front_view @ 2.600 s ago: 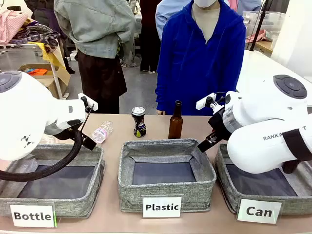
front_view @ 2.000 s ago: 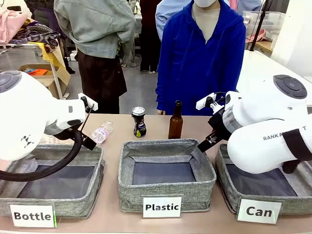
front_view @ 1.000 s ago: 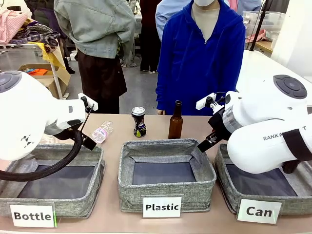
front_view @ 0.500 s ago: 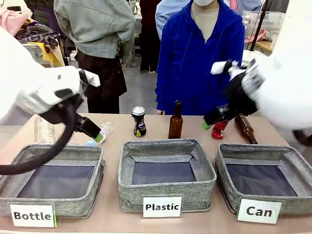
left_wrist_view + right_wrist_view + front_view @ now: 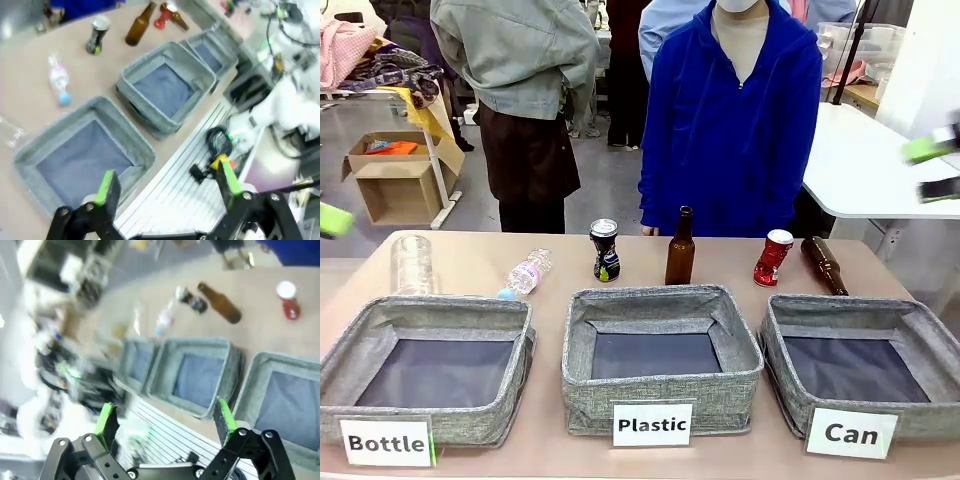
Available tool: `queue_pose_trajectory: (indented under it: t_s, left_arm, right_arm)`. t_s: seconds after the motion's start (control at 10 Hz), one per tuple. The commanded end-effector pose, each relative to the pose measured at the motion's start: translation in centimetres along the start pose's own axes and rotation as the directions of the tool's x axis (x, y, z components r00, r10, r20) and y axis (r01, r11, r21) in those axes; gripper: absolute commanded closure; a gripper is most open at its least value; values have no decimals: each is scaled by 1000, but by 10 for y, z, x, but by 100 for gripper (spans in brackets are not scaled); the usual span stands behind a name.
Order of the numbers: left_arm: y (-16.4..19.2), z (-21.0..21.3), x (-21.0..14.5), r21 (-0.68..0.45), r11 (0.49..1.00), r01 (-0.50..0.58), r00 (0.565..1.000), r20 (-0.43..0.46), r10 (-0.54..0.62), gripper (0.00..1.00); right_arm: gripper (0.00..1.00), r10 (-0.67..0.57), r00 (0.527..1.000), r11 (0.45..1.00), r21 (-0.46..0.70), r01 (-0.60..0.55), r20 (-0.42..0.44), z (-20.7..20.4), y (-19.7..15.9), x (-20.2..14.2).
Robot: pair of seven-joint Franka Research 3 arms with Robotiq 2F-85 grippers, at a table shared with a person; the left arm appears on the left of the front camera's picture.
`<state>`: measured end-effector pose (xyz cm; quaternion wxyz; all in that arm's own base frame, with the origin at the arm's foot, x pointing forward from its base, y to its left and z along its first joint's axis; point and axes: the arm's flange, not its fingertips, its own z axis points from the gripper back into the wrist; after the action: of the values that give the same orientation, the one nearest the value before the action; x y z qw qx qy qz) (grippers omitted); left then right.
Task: Sort the can waste into the basket.
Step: Pick up the can waste from the table and place it in the right Fabric basket.
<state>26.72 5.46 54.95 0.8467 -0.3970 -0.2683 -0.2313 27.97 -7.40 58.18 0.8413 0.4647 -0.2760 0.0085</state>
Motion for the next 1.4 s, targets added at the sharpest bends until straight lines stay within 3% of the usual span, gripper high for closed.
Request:
queue_pose_trajectory:
  t_s: [0.0,0.2,0.3,0.5,0.6,0.7,1.3]
  left_arm:
    - [58,6,-62,-94,980,-172,963,191,188,0]
    - [103,24,-86,-218,925,-313,875,312,369,0]
    - [116,28,-103,-296,886,-357,819,356,449,0]
    - [135,15,-100,-335,832,-442,697,456,553,0]
    - [141,67,-98,-274,871,-408,793,367,487,0]
    - [141,67,-98,-274,871,-408,793,367,487,0]
    - [141,67,-98,-274,871,-408,793,367,487,0]
  right_arm:
    - [0,-159,976,981,134,139,152,27,-97,-67]
    - [0,-292,927,950,183,253,236,54,-141,-77]
    - [0,-339,910,935,191,298,238,59,-156,-80]
    - [0,-438,853,897,198,395,284,61,-183,-82]
    - [0,-481,819,877,169,450,314,58,-189,-85]
    - [0,-428,864,902,189,389,265,107,-195,-52]
    - [0,-428,864,902,189,389,265,107,-195,-52]
